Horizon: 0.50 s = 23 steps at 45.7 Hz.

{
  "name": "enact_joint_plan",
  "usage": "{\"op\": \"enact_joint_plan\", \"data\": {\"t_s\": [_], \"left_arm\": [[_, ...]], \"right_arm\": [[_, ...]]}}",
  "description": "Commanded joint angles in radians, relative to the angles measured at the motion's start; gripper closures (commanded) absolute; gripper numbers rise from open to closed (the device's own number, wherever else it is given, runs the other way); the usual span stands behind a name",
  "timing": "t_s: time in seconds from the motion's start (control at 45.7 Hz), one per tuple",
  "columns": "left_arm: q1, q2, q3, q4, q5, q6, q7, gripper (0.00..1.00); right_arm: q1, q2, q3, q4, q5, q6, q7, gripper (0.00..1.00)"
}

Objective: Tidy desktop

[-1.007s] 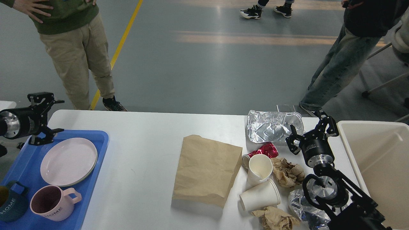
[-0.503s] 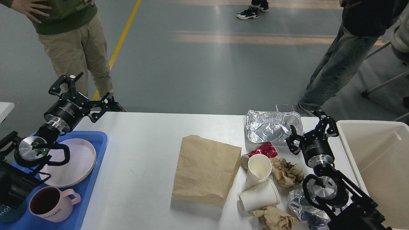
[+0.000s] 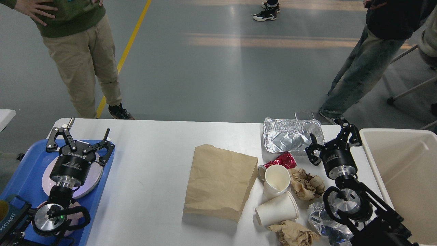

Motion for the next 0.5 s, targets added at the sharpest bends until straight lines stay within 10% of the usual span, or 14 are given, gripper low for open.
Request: {"op": "enact_joint_plan", "data": {"t_s": [0.0, 0.481], "left_arm": [[-0.002, -0.005, 0.007, 0.001, 0.004, -0.016, 0.003, 0.03], [0.037, -0.008, -0.010, 0.001, 0.002, -0.112, 0.004, 0.03]], "right_arm": [[0.000, 0.000, 0.000, 0.002, 0.000, 0.000, 0.000, 0.00], [-0.001, 0.000, 0.000, 0.002, 0.000, 0.000, 0.000, 0.00]]}}
